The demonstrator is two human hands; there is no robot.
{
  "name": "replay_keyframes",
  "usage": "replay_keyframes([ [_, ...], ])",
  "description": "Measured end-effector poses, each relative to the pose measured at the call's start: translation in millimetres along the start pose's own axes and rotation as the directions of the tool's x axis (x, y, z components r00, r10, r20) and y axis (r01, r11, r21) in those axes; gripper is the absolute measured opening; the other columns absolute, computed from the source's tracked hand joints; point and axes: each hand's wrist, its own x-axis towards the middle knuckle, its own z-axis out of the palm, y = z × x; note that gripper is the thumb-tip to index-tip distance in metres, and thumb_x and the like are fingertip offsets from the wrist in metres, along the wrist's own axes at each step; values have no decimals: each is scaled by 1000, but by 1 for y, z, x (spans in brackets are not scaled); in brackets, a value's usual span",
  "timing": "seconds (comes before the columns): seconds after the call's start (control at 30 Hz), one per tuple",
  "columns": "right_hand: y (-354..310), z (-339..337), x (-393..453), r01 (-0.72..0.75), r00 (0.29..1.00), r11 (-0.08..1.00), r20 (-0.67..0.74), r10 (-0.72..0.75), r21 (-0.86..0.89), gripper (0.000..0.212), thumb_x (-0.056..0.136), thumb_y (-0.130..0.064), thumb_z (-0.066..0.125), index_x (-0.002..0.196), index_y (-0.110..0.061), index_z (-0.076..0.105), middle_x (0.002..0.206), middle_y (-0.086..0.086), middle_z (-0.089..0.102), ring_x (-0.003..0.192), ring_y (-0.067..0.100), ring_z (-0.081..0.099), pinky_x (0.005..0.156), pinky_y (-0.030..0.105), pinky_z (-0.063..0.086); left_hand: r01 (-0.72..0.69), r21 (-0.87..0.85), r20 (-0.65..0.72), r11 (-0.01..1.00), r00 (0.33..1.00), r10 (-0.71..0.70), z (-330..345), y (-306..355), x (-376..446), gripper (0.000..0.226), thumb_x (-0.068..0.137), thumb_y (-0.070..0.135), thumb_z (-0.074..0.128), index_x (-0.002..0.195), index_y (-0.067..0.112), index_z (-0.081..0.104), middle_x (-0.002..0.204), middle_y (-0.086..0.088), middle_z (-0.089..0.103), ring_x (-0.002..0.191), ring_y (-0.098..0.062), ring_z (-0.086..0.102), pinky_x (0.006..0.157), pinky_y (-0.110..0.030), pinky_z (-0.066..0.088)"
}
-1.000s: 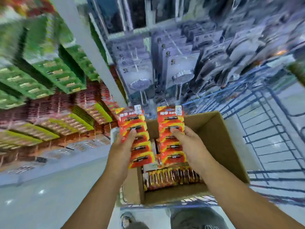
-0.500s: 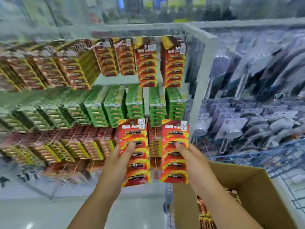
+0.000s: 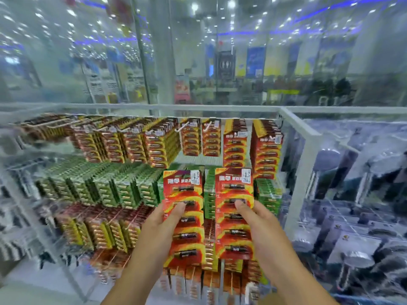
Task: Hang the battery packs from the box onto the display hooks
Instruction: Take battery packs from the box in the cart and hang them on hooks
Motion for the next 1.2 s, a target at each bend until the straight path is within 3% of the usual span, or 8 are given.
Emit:
replay_keyframes([
  [0.3, -21, 13, 41, -20, 999, 1000, 27, 20, -11, 21, 99, -43, 67, 113, -29, 74, 99, -3, 82, 92, 24, 79, 92, 52, 62, -30, 18, -34, 999, 999, 31, -3, 25, 42, 27, 96, 42, 66, 119, 29, 69, 99, -7, 81, 86, -33, 79, 82, -54, 63],
  [0.4, -25, 25, 62, -16, 1000, 1000, 5, 16, -7, 52, 81, -60, 77, 124, -31, 70, 108, -11, 79, 99, 17, 77, 90, 49, 63, -59, 8, -44, 998, 997, 59, -8, 32, 68, 24, 98, 41, 65, 120, 31, 67, 98, -8, 81, 85, -36, 79, 80, -55, 63],
  [0.53, -31, 49, 88, 8, 1000, 1000, -20, -8, -12, 15, 100, -41, 66, 111, -32, 70, 86, -17, 79, 75, 4, 75, 64, 26, 60, -80, 28, -5, 996, 997, 80, -14, 42, 108, 21, 99, 40, 65, 119, 32, 68, 98, -5, 81, 84, -34, 79, 77, -53, 64],
  [0.6, -35, 68, 103, 26, 998, 999, -52, -27, -26, 19, 100, -43, 66, 115, -33, 69, 99, -15, 76, 89, 9, 72, 76, 29, 59, -91, 32, 17, 995, 996, 90, -18, 48, 131, 23, 99, 42, 65, 119, 33, 68, 98, -1, 81, 85, -30, 79, 78, -51, 64],
  [0.7, -38, 96, 131, 31, 995, 999, -94, -34, -35, 65, 86, -63, 73, 143, -34, 60, 136, -14, 67, 127, 19, 62, 108, 51, 51, -100, 36, 69, 994, 993, 97, -26, 53, 166, 12, 97, 44, 67, 109, 43, 65, 87, 16, 80, 80, -15, 79, 75, -42, 64],
  [0.83, -40, 116, 162, 67, 986, 996, -151, -76, -60, 17, 98, -49, 66, 108, -38, 74, 98, -16, 80, 95, 14, 76, 89, 43, 60, -126, 20, 154, 992, 981, 121, -35, 56, 206, 13, 100, 37, 65, 97, 46, 55, 68, 30, 72, 61, 6, 71, 48, -16, 54],
  [0.97, -41, 127, 184, 61, 972, 997, -225, -69, -43, 21, 100, -48, 65, 112, -34, 75, 99, -12, 81, 98, 19, 77, 94, 50, 61, -58, 29, 170, 998, 984, 52, -36, 60, 241, 24, 98, 40, 65, 121, 32, 66, 95, 6, 82, 83, -21, 80, 68, -39, 63],
  [1.2, -37, 128, 198, 89, 968, 996, -233, -92, -24, 15, 105, -37, 59, 104, -28, 71, 74, -22, 77, 65, -5, 73, 54, 17, 57, -54, 54, 276, 997, 960, 37, -36, 77, 248, 45, 101, 38, 61, 144, 27, 53, 76, 24, 48, 58, 8, 46, 49, -9, 40],
])
